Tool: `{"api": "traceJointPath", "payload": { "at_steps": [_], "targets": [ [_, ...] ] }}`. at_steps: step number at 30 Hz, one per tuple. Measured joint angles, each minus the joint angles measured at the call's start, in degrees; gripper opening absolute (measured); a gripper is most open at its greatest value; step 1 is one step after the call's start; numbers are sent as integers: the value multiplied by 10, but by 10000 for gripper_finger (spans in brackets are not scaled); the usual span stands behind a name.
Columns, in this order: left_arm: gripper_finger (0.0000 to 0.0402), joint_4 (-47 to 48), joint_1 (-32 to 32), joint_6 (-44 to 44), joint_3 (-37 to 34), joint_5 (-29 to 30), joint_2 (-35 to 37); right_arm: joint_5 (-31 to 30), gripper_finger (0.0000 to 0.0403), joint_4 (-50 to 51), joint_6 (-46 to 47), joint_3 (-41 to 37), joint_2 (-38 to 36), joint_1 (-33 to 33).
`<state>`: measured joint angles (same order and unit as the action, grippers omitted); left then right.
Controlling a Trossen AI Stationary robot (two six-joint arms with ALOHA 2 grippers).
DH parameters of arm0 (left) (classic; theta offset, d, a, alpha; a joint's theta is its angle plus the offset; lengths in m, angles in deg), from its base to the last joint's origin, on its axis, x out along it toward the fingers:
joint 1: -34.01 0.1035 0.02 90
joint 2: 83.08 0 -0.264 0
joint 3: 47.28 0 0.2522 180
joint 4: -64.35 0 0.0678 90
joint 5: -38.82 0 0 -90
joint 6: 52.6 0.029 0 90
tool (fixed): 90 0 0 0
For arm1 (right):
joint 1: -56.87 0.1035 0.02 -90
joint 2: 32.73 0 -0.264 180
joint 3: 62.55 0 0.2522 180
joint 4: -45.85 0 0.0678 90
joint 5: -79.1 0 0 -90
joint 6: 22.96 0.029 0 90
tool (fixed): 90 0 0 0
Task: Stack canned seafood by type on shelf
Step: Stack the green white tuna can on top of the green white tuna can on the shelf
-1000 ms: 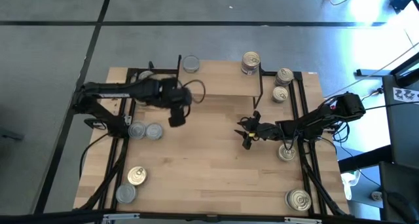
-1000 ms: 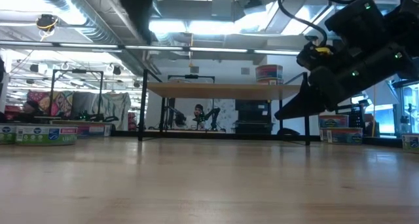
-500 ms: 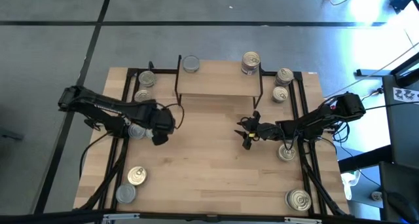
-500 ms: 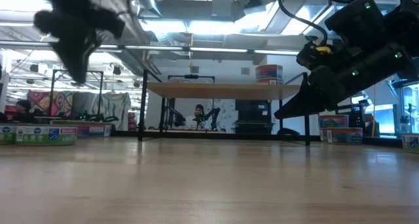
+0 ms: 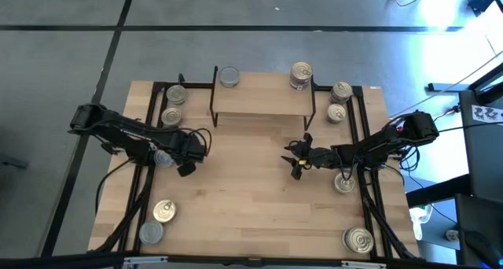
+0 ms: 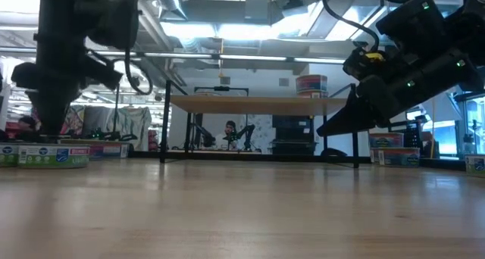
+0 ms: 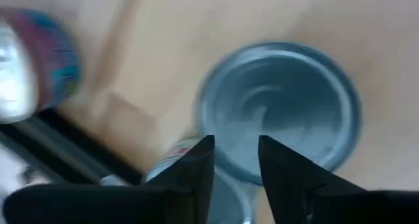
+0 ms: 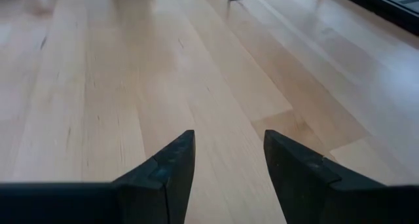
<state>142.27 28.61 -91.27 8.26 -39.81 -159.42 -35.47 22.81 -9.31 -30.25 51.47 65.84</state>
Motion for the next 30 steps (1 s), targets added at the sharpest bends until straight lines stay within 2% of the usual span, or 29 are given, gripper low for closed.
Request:
{"api": "traceJointPath", "payload": {
  "at_steps": [4,13,23,30],
  "targets": [
    [81,-44,3,36,-20,-37,0,0,182,0,3,0,0,0],
    [37,-143,3,108,-33,-40,2,1,182,-2,6,0,0,0],
    [23,-342,3,238,-38,-53,-9,1,182,-4,6,0,0,0],
    [20,-447,3,282,-32,-46,-82,2,182,-5,9,0,0,0]
  ]
}}
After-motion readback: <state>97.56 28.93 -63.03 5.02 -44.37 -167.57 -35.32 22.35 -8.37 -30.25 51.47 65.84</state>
